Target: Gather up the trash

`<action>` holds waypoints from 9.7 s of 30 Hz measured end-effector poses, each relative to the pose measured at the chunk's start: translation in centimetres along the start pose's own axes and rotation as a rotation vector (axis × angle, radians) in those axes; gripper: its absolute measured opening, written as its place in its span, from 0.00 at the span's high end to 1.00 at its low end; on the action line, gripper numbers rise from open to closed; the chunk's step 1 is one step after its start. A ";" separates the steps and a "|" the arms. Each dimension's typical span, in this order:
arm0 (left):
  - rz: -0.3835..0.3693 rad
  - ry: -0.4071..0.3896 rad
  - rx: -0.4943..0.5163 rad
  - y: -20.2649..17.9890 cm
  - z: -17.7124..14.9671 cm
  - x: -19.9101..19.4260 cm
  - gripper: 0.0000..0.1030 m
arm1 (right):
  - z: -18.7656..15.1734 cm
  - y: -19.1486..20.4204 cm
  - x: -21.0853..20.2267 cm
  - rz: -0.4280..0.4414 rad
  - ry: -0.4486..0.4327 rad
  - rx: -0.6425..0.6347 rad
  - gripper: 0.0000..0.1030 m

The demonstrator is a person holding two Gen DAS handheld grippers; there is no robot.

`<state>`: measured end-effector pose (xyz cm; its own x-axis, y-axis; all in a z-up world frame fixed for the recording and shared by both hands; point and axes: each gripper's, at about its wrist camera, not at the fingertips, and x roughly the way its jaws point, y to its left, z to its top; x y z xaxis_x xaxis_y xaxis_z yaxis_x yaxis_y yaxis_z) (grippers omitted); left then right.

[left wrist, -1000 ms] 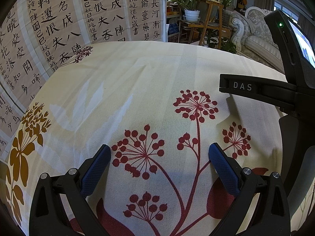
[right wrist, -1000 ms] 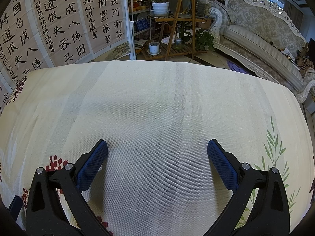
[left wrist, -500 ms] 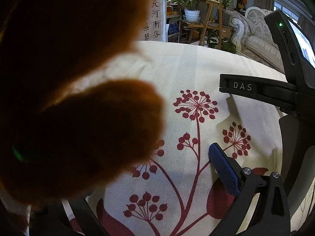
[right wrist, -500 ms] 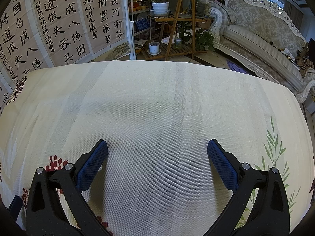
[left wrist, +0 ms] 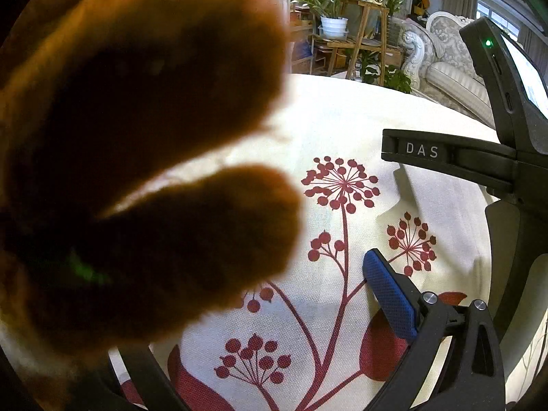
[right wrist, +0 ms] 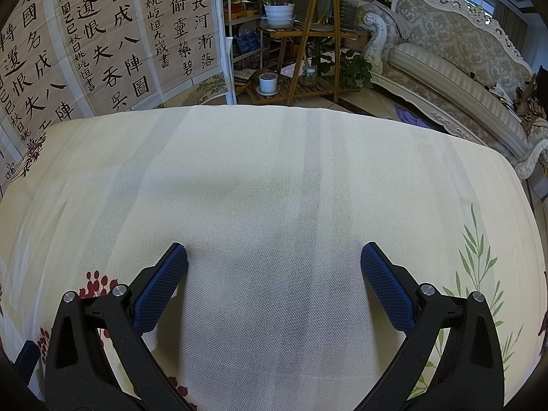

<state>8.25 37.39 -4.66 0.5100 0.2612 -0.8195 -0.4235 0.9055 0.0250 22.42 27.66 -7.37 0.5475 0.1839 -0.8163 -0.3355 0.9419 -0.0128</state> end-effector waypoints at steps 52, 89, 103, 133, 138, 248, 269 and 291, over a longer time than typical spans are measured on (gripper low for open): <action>0.001 0.000 -0.001 0.0 0.0 0.0 0.05 | 0.1 0.0 0.0 -0.001 0.000 0.000 0.04; 0.000 0.000 -0.001 0.0 0.0 0.0 0.05 | 0.1 0.0 -0.1 -0.001 0.001 0.001 0.04; 0.000 0.000 -0.002 0.0 0.0 0.0 0.05 | 0.1 0.0 -0.1 -0.001 0.001 0.001 0.04; 0.000 0.000 -0.002 0.0 -0.1 0.0 0.05 | 0.1 0.1 0.0 -0.001 0.001 0.001 0.04; 0.000 0.000 -0.002 0.0 -0.1 0.0 0.05 | 0.1 0.1 0.0 -0.001 0.001 0.001 0.04; -0.018 -0.006 0.013 0.2 -0.3 -0.5 0.06 | 0.6 2.3 -2.2 0.148 0.058 -0.099 0.04; 0.009 -0.349 -0.094 -4.0 -7.4 -15.8 0.06 | -12.6 -15.6 -25.8 0.012 -0.556 -0.048 0.04; -0.176 -0.307 0.125 -19.8 -15.8 -19.0 0.06 | -25.0 -26.5 -25.0 -0.160 -0.365 0.110 0.04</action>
<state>-4.82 9.19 1.39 0.7755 0.1688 -0.6083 -0.2243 0.9744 -0.0156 -1.58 -8.96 -1.04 0.8289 0.1017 -0.5501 -0.1510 0.9875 -0.0448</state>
